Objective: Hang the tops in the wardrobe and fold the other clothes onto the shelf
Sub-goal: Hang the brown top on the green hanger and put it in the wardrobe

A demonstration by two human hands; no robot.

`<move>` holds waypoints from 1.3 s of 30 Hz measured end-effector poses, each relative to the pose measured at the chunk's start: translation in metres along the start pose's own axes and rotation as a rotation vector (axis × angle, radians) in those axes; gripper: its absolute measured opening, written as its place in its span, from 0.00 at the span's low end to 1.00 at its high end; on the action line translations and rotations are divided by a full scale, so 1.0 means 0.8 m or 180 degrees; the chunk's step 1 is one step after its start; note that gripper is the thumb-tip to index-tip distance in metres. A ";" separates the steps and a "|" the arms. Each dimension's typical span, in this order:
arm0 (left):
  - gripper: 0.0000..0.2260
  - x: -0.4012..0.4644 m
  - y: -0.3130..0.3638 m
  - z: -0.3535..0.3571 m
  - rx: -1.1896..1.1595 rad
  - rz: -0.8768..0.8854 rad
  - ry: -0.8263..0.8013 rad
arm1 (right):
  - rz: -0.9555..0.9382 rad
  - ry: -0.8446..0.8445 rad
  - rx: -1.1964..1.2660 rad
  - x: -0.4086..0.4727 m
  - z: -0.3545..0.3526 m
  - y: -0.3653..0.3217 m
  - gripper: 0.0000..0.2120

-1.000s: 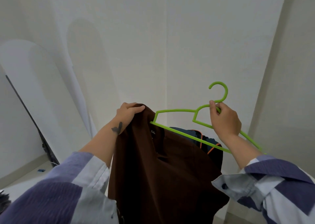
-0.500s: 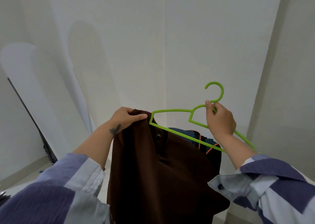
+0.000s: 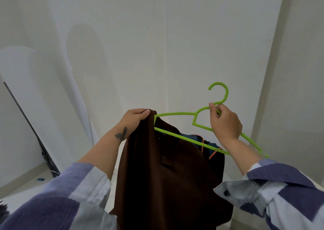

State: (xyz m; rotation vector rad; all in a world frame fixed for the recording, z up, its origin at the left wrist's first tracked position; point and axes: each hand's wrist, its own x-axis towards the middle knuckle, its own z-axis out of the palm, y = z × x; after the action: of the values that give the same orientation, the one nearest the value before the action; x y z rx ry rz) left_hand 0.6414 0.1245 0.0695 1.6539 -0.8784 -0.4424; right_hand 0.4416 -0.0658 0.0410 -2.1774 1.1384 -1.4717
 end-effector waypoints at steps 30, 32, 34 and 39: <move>0.24 0.018 0.040 0.050 0.2694 0.0670 0.0794 | -0.1134 -0.0091 -0.0283 -0.051 0.033 -0.027 0.10; 0.24 0.018 0.045 0.051 0.2718 0.0731 0.0946 | -0.1264 -0.0294 -0.0109 -0.067 0.042 -0.019 0.08; 0.23 0.016 0.053 0.053 0.2678 0.0808 0.1040 | -0.1175 -0.0522 0.0024 -0.082 0.052 -0.011 0.08; 0.22 0.005 0.076 0.063 0.2534 0.1031 0.1138 | 0.0405 -0.0991 0.0003 -0.092 0.066 -0.016 0.18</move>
State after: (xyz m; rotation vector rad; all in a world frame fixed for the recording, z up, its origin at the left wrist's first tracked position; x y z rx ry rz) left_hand 0.5903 0.0839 0.1138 2.1496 -1.0928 0.4855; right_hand 0.4809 -0.0135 -0.0227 -2.1906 1.1394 -1.0360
